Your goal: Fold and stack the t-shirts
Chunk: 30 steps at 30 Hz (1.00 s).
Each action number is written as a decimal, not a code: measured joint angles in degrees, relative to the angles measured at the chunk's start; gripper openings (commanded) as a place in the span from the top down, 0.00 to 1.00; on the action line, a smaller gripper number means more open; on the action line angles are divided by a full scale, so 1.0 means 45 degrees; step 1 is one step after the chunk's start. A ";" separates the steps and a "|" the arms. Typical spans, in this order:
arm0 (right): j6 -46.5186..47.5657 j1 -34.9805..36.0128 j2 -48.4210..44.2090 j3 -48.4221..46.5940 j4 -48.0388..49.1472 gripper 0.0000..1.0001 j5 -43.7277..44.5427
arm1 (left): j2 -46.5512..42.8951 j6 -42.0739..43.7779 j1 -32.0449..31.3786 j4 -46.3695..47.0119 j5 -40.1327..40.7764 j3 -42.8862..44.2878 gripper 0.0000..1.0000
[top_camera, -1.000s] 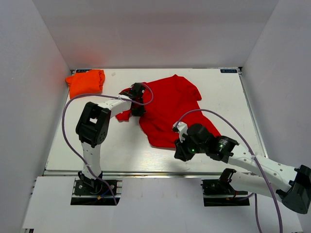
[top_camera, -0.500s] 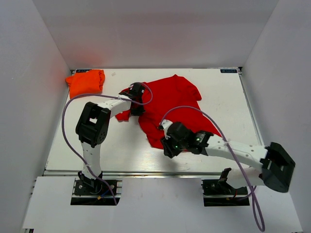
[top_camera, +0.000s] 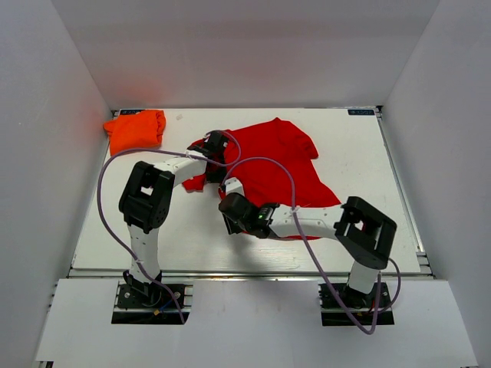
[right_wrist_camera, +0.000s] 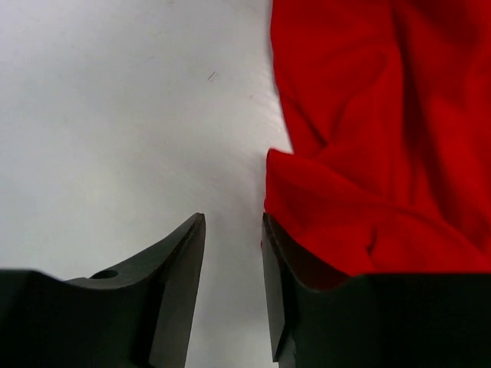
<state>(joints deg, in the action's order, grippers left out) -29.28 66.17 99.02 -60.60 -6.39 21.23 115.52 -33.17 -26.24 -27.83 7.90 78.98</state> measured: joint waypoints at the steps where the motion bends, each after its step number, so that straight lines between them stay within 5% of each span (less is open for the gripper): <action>1: -0.0121 0.0029 0.0233 -0.0155 0.0000 0.56 0.0189 | -0.0005 0.0015 0.0000 0.0019 0.0000 -0.0019 1.00; 11: -0.0971 -0.0073 0.1778 -0.0680 -0.0476 0.49 0.1399 | -0.0097 0.0078 0.0010 0.0267 -0.0049 -0.0219 1.00; 14: -0.1083 -0.0121 0.1919 -0.0869 -0.0559 0.55 0.1520 | -0.0146 0.0078 0.0010 0.0355 -0.0049 -0.0311 1.00; 18: -0.1209 -0.0228 0.2055 -0.0986 -0.0588 0.98 0.1627 | -0.0199 0.0121 0.0015 0.0491 -0.0053 -0.0427 1.00; 26: -0.1394 -0.0369 0.1865 -0.0816 -0.0563 1.00 0.1282 | -0.0238 0.0151 0.0058 0.0544 -0.0049 -0.0476 1.00; 30: -0.1307 -0.0369 -0.0102 0.0869 -0.0529 1.00 0.0073 | -0.0243 0.0155 0.0063 0.0549 0.0005 -0.0495 1.00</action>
<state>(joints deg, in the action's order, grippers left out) -35.16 64.51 98.56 -56.69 -8.78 21.56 114.43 -32.47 -25.96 -25.36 7.92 76.75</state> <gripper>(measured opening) 0.011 0.019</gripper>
